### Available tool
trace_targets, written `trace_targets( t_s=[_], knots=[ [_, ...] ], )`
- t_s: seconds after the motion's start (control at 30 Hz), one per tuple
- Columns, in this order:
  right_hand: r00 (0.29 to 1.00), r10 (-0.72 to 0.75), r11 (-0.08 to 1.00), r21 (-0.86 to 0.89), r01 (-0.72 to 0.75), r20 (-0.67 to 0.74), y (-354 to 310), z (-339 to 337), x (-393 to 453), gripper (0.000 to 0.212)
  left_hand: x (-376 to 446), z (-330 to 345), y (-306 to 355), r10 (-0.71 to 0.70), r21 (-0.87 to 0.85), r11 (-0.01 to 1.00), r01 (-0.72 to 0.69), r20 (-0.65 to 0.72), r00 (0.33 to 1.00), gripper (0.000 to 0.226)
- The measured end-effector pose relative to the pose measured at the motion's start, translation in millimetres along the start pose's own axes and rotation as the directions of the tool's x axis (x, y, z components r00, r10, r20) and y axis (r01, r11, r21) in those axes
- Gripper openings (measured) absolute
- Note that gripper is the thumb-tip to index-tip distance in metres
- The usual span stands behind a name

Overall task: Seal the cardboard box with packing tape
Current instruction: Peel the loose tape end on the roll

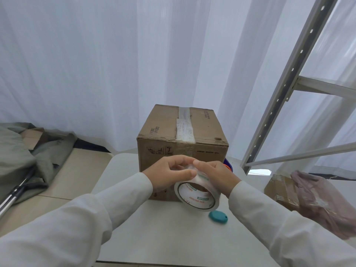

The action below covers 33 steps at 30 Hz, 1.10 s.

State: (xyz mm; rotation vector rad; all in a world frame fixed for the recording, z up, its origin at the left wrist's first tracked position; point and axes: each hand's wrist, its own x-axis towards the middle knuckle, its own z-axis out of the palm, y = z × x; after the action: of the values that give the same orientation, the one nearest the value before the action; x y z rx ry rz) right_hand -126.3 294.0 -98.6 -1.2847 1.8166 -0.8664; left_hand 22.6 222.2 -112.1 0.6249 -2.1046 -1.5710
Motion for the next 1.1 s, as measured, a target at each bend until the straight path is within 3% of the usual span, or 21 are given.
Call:
trace_targets(
  t_s=[0.13,0.37,0.67,0.8,0.9,1.0,1.1],
  knots=[
    [0.999,-0.034,0.999,0.030,0.035,-0.035,2.9,1.9,-0.5,0.039,-1.1,1.0,0.1,0.019,-0.016,1.000,-0.019,-0.052,0.998,0.026],
    [0.984,0.066,0.985,0.170,-0.037,-0.164,0.3,0.0,3.5,0.036,-0.3,1.3,-2.5,0.212,0.157,0.971,-0.181,-0.204,0.956,0.024],
    [0.984,0.007,0.996,0.086,0.009,-0.179,6.1,2.8,3.6,0.042,2.0,-4.8,-1.7,0.062,0.025,0.998,-0.059,-0.166,0.984,0.011],
    [0.976,-0.012,0.995,0.095,0.033,-0.219,5.9,4.8,4.3,0.041,3.5,-5.9,-2.4,0.051,0.061,0.997,-0.040,-0.202,0.978,0.008],
    [0.971,-0.015,0.998,0.058,0.030,-0.237,7.4,8.1,5.0,0.042,1.6,-6.0,-2.8,0.140,0.263,0.962,-0.078,-0.225,0.964,0.009],
    [0.960,-0.012,0.999,0.043,0.025,-0.279,9.1,11.7,5.4,0.045,-0.6,-2.8,-1.2,0.263,0.561,0.822,-0.101,-0.218,0.940,0.010],
    [0.953,-0.008,0.999,0.039,0.021,-0.303,9.9,14.2,6.2,0.047,0.6,0.2,1.8,0.348,0.738,0.667,-0.098,-0.193,0.917,0.017]
  ],
)
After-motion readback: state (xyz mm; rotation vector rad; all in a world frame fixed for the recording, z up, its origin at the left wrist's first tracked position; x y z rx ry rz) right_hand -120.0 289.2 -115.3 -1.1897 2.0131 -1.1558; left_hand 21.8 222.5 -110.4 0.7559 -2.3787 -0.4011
